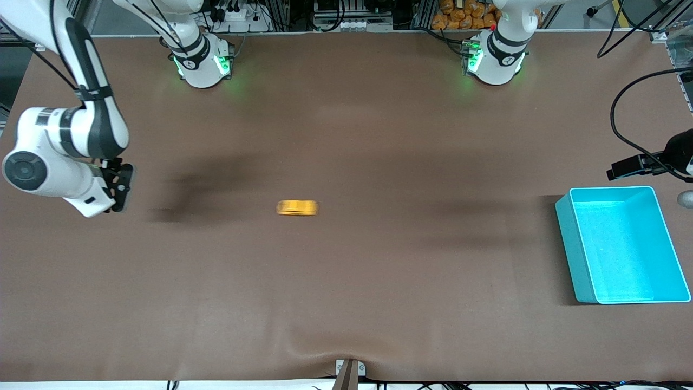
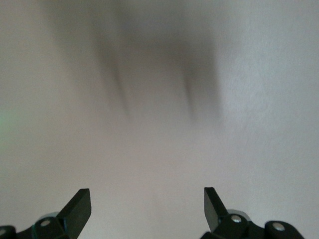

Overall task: Wind and store yellow beetle car
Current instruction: 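Release the car with the right gripper while the left gripper moves out, then lower the left gripper onto the yellow car beside the bin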

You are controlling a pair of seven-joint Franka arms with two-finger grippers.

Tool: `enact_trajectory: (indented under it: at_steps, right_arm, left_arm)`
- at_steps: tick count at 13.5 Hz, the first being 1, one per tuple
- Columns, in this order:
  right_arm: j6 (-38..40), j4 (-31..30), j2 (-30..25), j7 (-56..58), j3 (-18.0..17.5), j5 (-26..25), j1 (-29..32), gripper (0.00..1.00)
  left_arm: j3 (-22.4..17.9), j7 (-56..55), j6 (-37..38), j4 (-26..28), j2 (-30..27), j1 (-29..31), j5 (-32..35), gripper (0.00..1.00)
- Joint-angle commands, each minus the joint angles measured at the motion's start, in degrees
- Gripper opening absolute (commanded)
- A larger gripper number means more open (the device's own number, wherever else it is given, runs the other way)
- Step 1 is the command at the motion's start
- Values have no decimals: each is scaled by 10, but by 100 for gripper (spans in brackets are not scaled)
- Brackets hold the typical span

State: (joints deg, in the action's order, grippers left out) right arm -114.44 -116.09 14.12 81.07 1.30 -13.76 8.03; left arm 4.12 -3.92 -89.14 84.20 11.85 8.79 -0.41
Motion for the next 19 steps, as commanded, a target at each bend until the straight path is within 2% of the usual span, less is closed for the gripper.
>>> enact_trajectory:
  at_steps: [1,4,7,11,14,17,19]
  right_arm:
    - [13,15,1,35,-8,11,31,100]
    - [33,24,1,36,-8,10,43,100]
    - [37,29,1,38,-8,11,47,100]
    - [36,47,3,39,-7,10,50,100]
    - [37,58,3,45,-9,12,61,100]
    - [53,120,6,36,-9,32,60,100]
    - [123,183,6,-1,-10,62,55,100]
  left_arm:
    - [5,-40,-29,-6,16,22,6,100]
    - [5,-104,-45,-5,28,36,3,100]
    - [12,-207,-48,-1,51,22,2,100]
    - [11,-287,-60,46,42,29,-18,100]
    - [11,-344,-96,110,29,39,-18,100]
    - [11,-411,-179,213,-1,39,-18,100]
    - [11,-422,-225,271,-23,51,-19,100]
